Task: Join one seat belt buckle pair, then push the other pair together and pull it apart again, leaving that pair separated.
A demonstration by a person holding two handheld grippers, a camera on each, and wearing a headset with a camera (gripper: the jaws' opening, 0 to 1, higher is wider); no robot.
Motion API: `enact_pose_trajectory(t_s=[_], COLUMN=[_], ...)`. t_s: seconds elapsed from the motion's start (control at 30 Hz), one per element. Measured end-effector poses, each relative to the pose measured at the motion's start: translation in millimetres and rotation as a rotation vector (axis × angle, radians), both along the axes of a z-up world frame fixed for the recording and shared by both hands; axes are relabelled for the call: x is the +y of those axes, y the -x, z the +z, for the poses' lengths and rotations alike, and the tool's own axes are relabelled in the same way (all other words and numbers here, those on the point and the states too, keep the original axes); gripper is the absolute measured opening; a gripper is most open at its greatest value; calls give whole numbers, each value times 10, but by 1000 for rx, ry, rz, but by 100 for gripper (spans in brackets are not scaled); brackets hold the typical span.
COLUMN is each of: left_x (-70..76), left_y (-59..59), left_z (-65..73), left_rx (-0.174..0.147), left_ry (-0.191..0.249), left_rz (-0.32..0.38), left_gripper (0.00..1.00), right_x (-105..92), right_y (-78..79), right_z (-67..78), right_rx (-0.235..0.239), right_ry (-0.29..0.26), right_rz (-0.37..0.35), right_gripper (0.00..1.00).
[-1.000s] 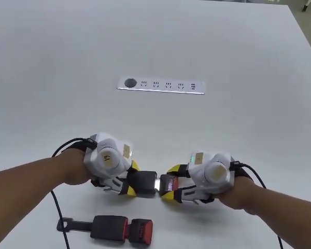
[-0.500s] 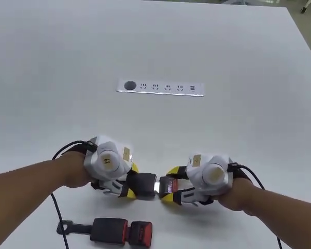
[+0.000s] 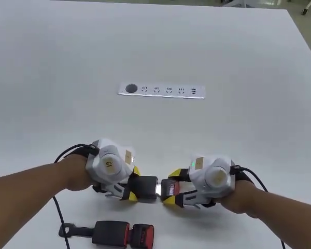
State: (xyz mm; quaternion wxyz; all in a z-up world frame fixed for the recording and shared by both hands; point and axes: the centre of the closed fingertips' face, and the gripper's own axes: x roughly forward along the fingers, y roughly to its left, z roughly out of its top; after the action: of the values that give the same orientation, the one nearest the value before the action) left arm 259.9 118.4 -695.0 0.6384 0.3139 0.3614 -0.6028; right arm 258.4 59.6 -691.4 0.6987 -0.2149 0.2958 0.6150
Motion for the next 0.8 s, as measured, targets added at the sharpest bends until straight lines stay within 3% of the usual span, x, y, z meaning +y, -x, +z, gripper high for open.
enact_pose_trajectory(t_s=[0.8], left_x=[-22], left_y=[28], left_z=[2], left_rx=[1], left_ry=[-2], left_rz=[0], left_gripper=[33], right_x=[-247], right_y=[-7], right_z=[-17], right_rx=[-2], right_ry=[4], right_rz=[10], right_gripper=[34])
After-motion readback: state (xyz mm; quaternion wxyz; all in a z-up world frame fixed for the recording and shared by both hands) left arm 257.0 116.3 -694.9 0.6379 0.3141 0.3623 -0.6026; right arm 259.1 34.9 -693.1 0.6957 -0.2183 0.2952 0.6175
